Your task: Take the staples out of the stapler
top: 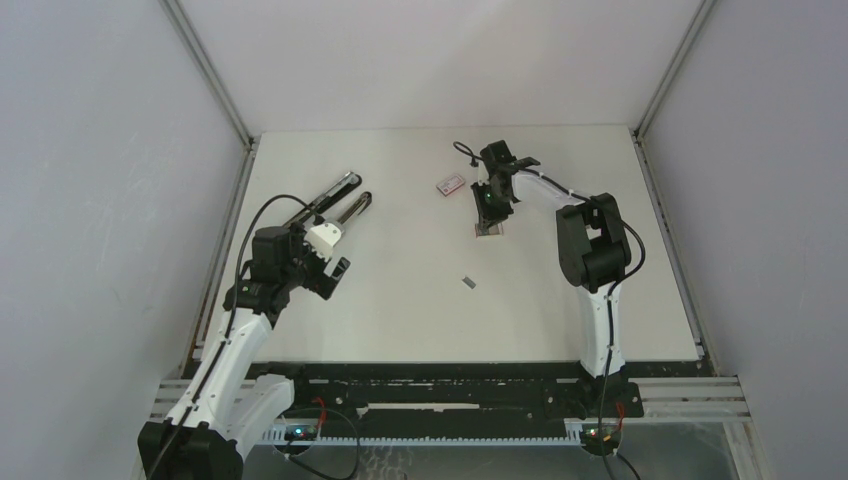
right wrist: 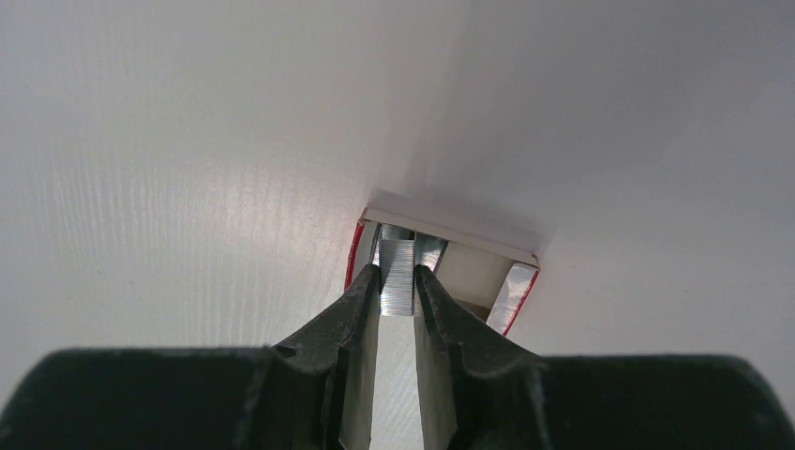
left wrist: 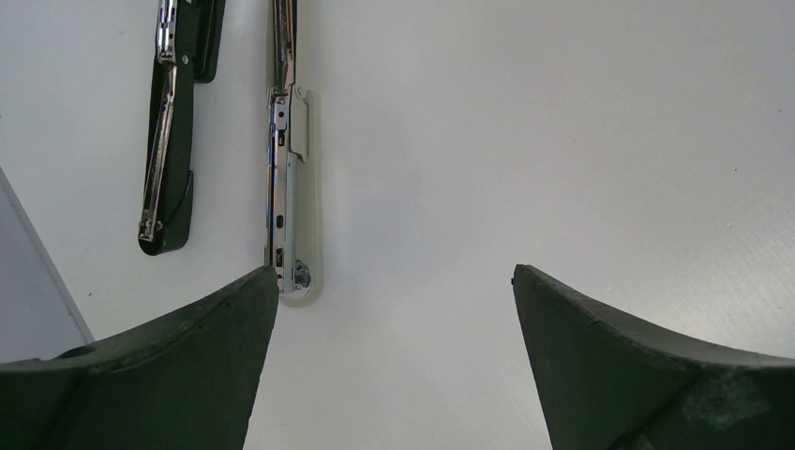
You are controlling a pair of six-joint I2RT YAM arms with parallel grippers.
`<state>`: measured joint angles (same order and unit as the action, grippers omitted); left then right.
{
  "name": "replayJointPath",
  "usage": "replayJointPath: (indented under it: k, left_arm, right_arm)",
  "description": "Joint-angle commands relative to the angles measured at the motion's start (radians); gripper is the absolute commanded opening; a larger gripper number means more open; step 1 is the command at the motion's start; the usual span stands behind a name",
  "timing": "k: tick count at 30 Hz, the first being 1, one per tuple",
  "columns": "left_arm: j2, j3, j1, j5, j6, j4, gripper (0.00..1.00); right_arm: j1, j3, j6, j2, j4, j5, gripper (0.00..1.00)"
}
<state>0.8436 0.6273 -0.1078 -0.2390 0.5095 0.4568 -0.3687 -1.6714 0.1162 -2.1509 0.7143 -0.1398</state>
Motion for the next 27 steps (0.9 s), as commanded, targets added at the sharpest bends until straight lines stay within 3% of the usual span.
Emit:
replayJointPath:
  k: [1,27]
  left_arm:
    - [-0.006,-0.013,0.006,0.006,0.018,-0.031,1.00]
    - [-0.005,-0.015,0.005,0.007,0.020,-0.032,1.00]
  right_arm:
    - [0.003,-0.029,0.017,-0.006,-0.029,0.002,0.19]
    - [-0.005,-0.030,0.016,0.011,-0.019,0.019,0.22]
